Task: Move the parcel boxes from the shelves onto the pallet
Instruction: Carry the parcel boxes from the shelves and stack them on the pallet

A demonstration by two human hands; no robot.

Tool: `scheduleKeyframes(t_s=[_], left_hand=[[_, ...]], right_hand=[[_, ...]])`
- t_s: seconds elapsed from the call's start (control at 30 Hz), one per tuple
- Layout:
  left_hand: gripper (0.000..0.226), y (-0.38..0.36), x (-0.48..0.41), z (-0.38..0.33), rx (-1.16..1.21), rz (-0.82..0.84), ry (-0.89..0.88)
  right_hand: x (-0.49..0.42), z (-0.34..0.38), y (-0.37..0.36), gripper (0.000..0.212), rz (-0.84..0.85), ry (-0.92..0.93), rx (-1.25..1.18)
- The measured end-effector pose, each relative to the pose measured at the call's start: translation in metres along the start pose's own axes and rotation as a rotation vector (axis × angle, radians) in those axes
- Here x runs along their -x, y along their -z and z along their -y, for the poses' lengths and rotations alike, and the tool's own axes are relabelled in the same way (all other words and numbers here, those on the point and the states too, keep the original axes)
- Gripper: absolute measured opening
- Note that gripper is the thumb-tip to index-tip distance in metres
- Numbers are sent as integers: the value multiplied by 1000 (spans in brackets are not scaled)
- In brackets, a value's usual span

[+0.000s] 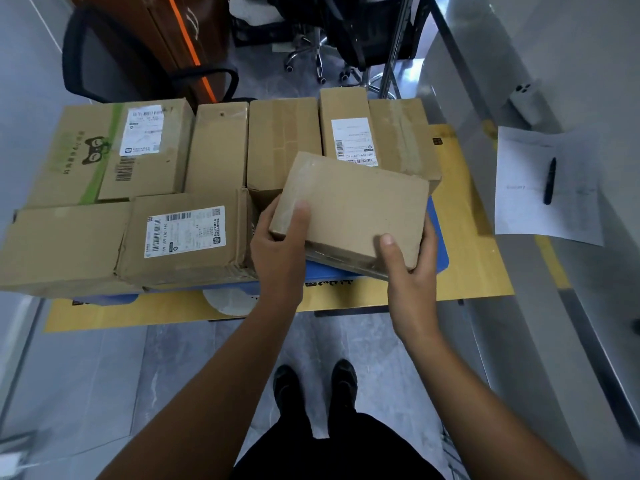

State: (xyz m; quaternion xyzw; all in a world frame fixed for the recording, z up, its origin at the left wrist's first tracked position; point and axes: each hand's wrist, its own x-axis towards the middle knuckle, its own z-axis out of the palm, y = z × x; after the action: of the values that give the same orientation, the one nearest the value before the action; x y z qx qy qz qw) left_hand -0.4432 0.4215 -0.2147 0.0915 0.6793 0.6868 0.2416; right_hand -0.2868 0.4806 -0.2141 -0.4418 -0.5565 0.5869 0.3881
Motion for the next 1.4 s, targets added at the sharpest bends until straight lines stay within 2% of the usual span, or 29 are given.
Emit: scheduleKeyframes(t_s=[0.2, 0.3, 0.43, 0.6, 0.77, 0.97, 1.07, 1.17, 1.27, 1.4], left_hand=[[47, 14, 11, 9, -339, 13, -129], [57, 18, 9, 9, -479, 57, -168], [82, 26, -1, 9, -667, 99, -232], [69, 57, -32, 3, -903, 11, -412], [78, 77, -54, 10, -1185, 119, -360], [86, 78, -53, 20, -1250, 112, -422], [93, 79, -55, 21, -1265, 145, -416], [90, 81, -58, 21, -1256, 199, -398], [83, 83, -56, 14, -1121, 212, -414], [63, 67, -33, 9, -888, 321, -645]], right_hand=[[-24, -8, 11, 67, -16, -55, 21], [-33, -16, 14, 58, -5, -58, 0], [-41, -28, 10, 55, 10, -84, 2], [-50, -52, -8, 56, 78, -120, 43], [-57, -64, -32, 61, 109, -127, 80], [-60, -65, -53, 46, 42, -128, 111], [-55, -65, -47, 45, 60, -150, 154], [-46, -60, -40, 57, 64, -172, 186], [-28, -53, -33, 75, -2, -217, 165], [22, -52, -9, 85, -76, -188, 231]])
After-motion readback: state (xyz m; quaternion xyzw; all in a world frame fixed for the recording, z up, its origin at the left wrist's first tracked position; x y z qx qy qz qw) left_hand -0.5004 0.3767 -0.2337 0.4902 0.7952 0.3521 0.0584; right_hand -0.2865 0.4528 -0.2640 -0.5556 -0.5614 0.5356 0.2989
